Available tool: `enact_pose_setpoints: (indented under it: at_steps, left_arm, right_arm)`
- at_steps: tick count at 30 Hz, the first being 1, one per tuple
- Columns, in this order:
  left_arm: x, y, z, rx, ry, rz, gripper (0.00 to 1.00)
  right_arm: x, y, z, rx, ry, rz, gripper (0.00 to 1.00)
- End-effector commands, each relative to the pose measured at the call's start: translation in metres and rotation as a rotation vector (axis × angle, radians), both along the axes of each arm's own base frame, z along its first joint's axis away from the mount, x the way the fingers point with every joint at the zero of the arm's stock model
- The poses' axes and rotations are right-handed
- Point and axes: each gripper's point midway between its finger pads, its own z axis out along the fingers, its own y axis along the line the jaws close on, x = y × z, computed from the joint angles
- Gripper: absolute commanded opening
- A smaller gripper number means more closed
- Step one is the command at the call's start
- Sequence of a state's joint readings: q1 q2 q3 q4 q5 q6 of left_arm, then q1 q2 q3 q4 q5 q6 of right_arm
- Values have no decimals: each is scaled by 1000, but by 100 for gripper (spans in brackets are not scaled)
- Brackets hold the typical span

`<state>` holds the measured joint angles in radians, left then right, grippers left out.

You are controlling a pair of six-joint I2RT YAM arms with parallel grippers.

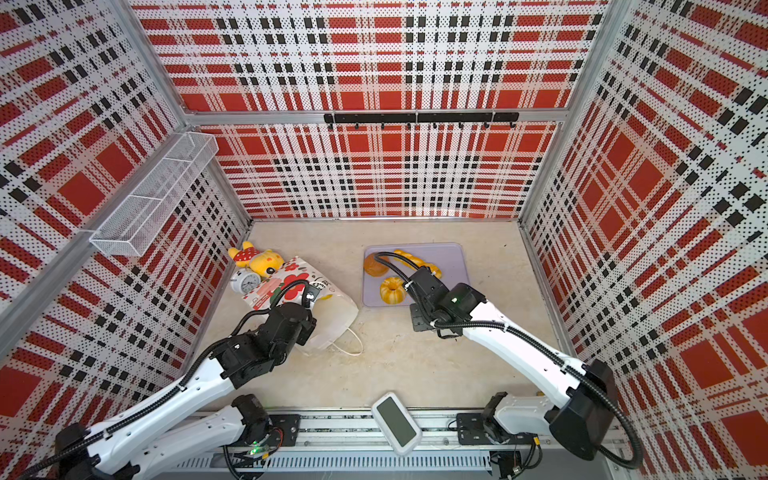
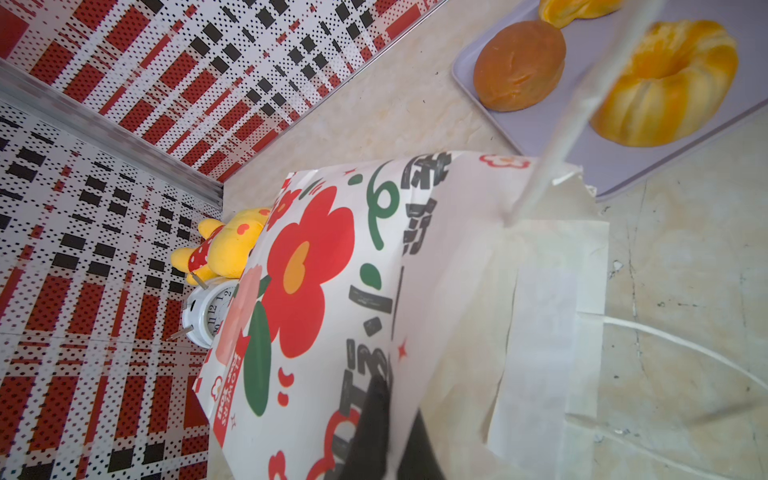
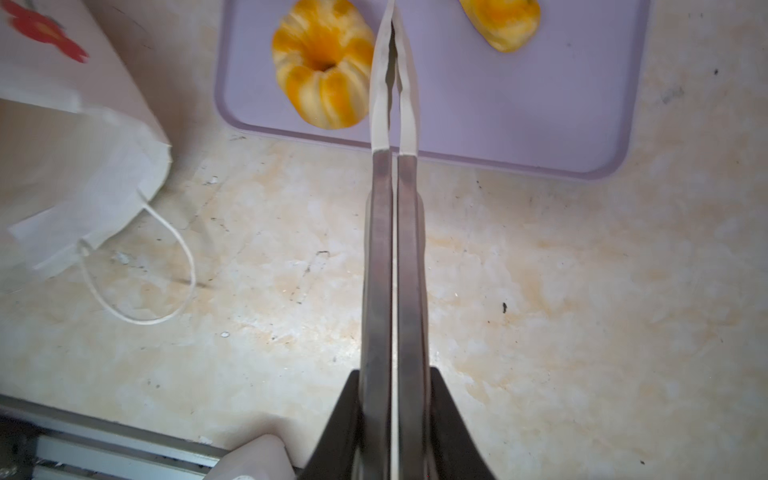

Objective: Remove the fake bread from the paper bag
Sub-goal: 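Draw the right gripper's tongs back from the tray toward the bag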

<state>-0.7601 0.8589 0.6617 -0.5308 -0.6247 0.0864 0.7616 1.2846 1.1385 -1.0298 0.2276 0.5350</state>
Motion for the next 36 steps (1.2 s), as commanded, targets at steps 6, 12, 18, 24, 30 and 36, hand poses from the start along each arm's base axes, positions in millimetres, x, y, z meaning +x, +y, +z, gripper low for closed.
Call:
enact_pose_setpoints:
  at_steps: [6, 12, 18, 24, 30, 36]
  left_arm:
    - [-4, -8, -10, 26, 20, -49, 0]
    - [-5, -10, -10, 39, 21, -63, 0]
    - [-5, -10, -11, 34, 18, -63, 0]
    - [-6, -12, -13, 40, 27, -74, 0]
    - [-7, -16, -13, 18, 30, -84, 0]
    - [-3, -19, -13, 20, 31, -79, 0]
  right_arm:
    - [8, 32, -28, 81, 72, 50, 0]
    - [17, 55, -36, 127, 99, 84, 0]
    - [26, 76, -35, 184, 97, 116, 0]
    - [31, 87, -30, 228, 69, 148, 0]
    - [6, 64, -24, 245, 70, 97, 0]
    - [-42, 81, 8, 493, 36, 105, 6]
